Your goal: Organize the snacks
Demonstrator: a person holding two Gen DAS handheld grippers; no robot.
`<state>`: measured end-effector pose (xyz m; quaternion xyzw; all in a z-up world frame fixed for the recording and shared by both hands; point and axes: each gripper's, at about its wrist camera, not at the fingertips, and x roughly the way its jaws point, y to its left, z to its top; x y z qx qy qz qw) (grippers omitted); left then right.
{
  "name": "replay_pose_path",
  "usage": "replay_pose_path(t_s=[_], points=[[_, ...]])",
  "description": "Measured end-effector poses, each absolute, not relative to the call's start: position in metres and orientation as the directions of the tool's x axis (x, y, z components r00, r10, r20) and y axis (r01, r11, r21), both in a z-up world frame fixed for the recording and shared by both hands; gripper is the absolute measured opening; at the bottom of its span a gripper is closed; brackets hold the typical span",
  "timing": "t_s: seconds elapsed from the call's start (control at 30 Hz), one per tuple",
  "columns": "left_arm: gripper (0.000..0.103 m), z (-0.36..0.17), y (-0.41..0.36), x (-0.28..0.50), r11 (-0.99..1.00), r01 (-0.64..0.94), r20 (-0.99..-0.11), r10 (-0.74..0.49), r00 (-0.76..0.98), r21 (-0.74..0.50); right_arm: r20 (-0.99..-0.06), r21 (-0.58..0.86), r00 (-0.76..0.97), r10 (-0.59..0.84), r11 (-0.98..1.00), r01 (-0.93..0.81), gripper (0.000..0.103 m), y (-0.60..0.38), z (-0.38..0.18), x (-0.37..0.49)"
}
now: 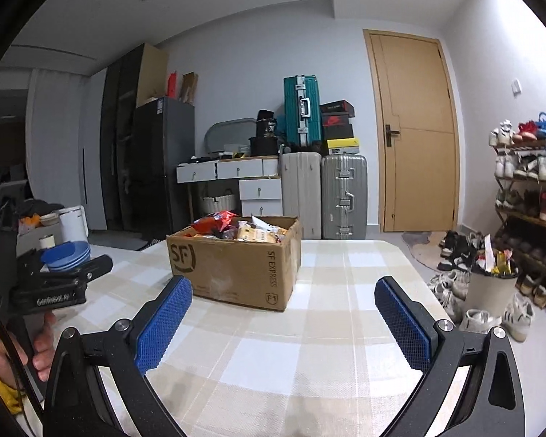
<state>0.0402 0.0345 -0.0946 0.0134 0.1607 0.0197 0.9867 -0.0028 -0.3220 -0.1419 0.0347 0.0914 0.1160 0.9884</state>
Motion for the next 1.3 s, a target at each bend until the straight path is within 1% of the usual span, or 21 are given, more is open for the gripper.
replay_pose_path(t_s=[0.1, 0.2, 0.43, 0.63, 1.3], points=[[0.103, -0.098, 0.032, 0.04, 0.999, -0.023, -0.312, 0.036, 0.949, 0.044, -0.201, 0.094, 0.951, 0.234, 0.971, -0.219, 0.102, -0.323, -0.144, 0.001], [0.103, -0.095, 0.032, 0.042, 0.999, -0.018, -0.329, 0.031, 0.944, 0.042, -0.225, 0.075, 0.949, 0.22, 0.975, -0.208, 0.102, -0.319, -0.145, 0.005], [0.103, -0.097, 0.035, 0.051, 0.999, -0.035, -0.359, 0.036, 0.933, 0.01, -0.225, 0.056, 0.947, 0.228, 0.974, -0.221, 0.102, -0.315, -0.145, 0.005], [0.103, -0.101, 0.032, 0.054, 0.999, -0.037, -0.346, 0.042, 0.937, 0.02, -0.219, 0.064, 0.949, 0.229, 0.973, -0.22, 0.102, -0.316, -0.145, 0.002], [0.103, -0.1, 0.031, 0.048, 0.999, -0.05, -0.35, 0.052, 0.935, 0.015, -0.224, 0.065, 0.948, 0.227, 0.974, -0.217, 0.102, -0.317, -0.146, 0.003]])
